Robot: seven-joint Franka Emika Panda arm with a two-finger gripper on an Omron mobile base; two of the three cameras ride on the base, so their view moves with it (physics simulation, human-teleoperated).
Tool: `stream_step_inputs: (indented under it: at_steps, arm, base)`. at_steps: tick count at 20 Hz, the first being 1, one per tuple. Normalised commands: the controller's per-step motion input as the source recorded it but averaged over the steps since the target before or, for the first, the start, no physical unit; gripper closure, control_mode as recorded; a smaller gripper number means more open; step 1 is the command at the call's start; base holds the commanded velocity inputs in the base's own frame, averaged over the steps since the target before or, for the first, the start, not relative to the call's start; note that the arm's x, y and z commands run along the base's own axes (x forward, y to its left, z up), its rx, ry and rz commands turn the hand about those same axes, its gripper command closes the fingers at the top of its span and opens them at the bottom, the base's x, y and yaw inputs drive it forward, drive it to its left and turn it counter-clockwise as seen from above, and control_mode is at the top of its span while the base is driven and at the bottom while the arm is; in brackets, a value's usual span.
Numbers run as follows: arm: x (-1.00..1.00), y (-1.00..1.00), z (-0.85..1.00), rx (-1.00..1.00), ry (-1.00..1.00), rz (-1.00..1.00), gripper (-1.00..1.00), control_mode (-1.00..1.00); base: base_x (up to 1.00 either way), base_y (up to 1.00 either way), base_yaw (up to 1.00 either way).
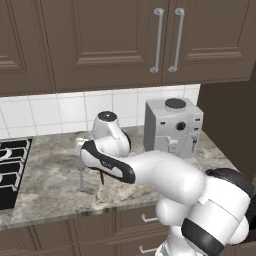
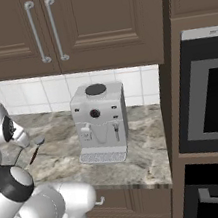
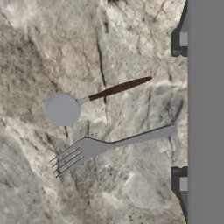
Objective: Take the fork and place it on the left side of the plate. Then take the spoon and place it on the right side of the plate. Make sure they're directly next to the plate.
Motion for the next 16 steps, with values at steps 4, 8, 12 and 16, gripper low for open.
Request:
stream_step_inputs:
  at_steps: [4,8,12,16]
  arm:
    - [0.23,0.27,-0.41,0.00,0.00,0.00,-1.00,-1.00]
    - [0.21,0.18,-0.48,0.00,0.00,0.00,-1.00,-1.00]
    - [0.32,0.24,-0.39,0.00,0.00,0.00,-1.00,-1.00]
    - [0.27,0.24,-0.32,0.00,0.01,0.00,-1.00,-1.00]
  base:
    - [0.00,0.00,0.00]
    - [0.00,0.00,0.00]
    - [0.00,0.00,0.00]
    - [0.00,0.00,0.00]
